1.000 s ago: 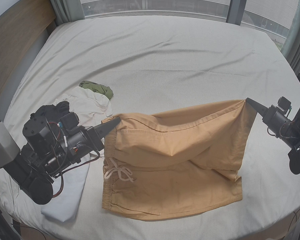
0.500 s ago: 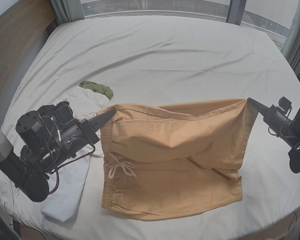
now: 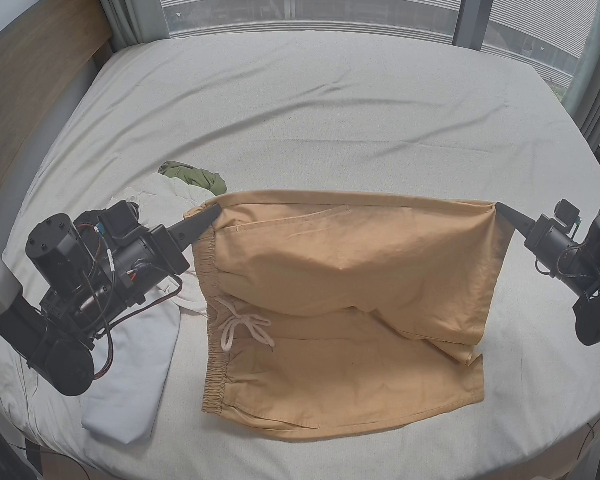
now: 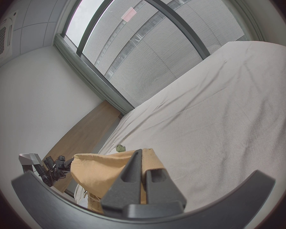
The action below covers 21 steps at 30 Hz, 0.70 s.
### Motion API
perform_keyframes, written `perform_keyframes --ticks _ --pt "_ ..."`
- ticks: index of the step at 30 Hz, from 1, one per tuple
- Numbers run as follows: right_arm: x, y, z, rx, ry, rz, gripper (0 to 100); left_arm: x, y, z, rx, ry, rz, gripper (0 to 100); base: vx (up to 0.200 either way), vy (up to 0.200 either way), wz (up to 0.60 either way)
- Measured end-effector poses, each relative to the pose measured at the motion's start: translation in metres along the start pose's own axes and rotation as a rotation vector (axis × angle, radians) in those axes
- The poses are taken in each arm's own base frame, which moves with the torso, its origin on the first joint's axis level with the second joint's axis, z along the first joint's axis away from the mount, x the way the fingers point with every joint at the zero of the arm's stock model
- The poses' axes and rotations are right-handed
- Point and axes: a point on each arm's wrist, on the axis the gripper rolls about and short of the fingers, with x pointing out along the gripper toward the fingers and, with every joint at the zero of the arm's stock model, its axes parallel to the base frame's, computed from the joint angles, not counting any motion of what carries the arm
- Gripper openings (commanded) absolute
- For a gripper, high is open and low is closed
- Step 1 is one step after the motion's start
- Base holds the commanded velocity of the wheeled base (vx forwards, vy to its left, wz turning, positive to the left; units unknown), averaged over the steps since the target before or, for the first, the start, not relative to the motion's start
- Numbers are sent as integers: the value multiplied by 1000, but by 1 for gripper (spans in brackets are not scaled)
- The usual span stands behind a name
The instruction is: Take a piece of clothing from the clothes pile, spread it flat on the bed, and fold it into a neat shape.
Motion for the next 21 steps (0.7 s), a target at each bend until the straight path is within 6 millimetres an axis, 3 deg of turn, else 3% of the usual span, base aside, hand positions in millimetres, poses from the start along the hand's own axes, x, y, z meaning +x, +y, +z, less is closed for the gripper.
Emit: perform_keyframes --ticks 9,21 --pt "-1 -2 1 -2 5 8 0 0 4 2 -2 -8 10 0 0 0 0" --pt "-3 17 9 -26 -9 58 0 -2 6 -1 -3 6 21 0 0 0 0"
